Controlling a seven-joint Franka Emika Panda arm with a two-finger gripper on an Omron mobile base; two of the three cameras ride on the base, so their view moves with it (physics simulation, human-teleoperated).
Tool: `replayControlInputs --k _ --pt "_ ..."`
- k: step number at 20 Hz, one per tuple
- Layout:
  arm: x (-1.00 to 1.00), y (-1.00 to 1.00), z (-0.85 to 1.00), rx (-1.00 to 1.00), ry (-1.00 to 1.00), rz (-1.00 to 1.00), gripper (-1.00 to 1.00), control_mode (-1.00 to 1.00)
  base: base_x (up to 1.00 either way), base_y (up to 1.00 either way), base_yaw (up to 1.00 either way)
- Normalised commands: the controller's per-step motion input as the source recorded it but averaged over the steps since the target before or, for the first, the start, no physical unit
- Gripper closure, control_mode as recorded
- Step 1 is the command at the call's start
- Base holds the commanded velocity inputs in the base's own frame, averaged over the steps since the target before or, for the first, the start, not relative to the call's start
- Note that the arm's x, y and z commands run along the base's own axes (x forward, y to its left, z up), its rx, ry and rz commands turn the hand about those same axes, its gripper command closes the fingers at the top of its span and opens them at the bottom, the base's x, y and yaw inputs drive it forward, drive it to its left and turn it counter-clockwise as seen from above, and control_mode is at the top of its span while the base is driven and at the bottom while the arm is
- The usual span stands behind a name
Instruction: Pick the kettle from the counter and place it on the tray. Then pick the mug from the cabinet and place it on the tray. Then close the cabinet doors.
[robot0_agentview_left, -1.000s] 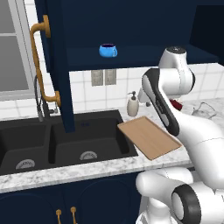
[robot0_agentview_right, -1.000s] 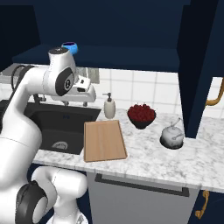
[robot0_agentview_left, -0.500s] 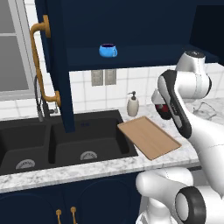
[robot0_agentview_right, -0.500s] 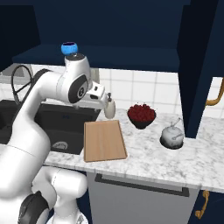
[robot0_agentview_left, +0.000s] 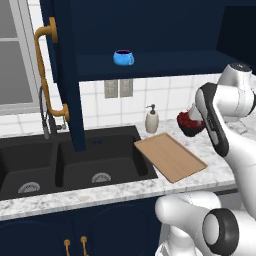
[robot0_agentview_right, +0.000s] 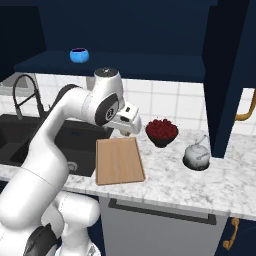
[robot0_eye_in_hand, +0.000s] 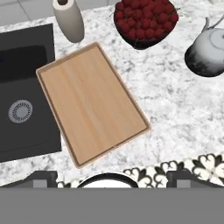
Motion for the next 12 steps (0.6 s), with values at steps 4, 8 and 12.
replayControlInputs --k 4,8,12 --pt "-0.03 -0.54 -0.26 0.0 0.0 -0.15 -1.0 -1.0 0.0 0.0 0.0" --pt "0.0 -0.55 -0.25 0.0 0.0 -0.17 -1.0 -1.0 0.0 0.0 0.0" --pt "0.03 -0.37 -0.24 0.0 0.01 -0.16 -1.0 -1.0 0.0 0.0 0.0"
